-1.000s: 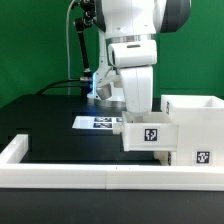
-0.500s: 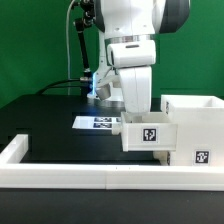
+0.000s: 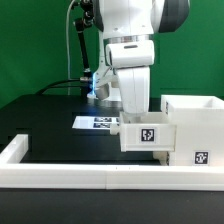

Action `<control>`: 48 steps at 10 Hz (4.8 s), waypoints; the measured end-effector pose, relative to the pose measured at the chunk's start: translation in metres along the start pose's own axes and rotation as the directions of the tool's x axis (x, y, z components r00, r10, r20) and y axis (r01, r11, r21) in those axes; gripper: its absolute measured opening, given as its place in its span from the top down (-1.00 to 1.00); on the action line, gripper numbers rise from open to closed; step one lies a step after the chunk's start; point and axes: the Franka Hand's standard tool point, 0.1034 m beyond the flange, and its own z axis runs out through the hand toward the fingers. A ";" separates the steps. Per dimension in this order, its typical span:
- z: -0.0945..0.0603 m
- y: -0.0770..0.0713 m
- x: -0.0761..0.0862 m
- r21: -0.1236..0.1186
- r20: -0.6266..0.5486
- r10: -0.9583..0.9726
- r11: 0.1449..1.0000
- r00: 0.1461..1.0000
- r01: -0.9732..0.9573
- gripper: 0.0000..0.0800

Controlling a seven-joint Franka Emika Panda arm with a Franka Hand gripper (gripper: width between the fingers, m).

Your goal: Assemble drawer

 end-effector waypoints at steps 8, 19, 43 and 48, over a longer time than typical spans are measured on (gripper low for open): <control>0.001 -0.001 0.002 0.009 -0.001 0.000 1.000 1.000 0.000 0.90; 0.000 0.001 0.008 -0.015 -0.005 -0.019 1.000 1.000 0.019 0.90; -0.049 0.046 -0.011 -0.029 0.030 -0.044 0.999 0.999 0.045 -0.62; -0.042 0.055 -0.026 -0.031 0.005 -0.069 0.997 0.998 0.069 -0.62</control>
Offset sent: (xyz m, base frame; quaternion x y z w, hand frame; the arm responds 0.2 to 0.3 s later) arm -0.0048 0.0119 -0.0010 -0.0051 -0.0031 -0.0239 0.9997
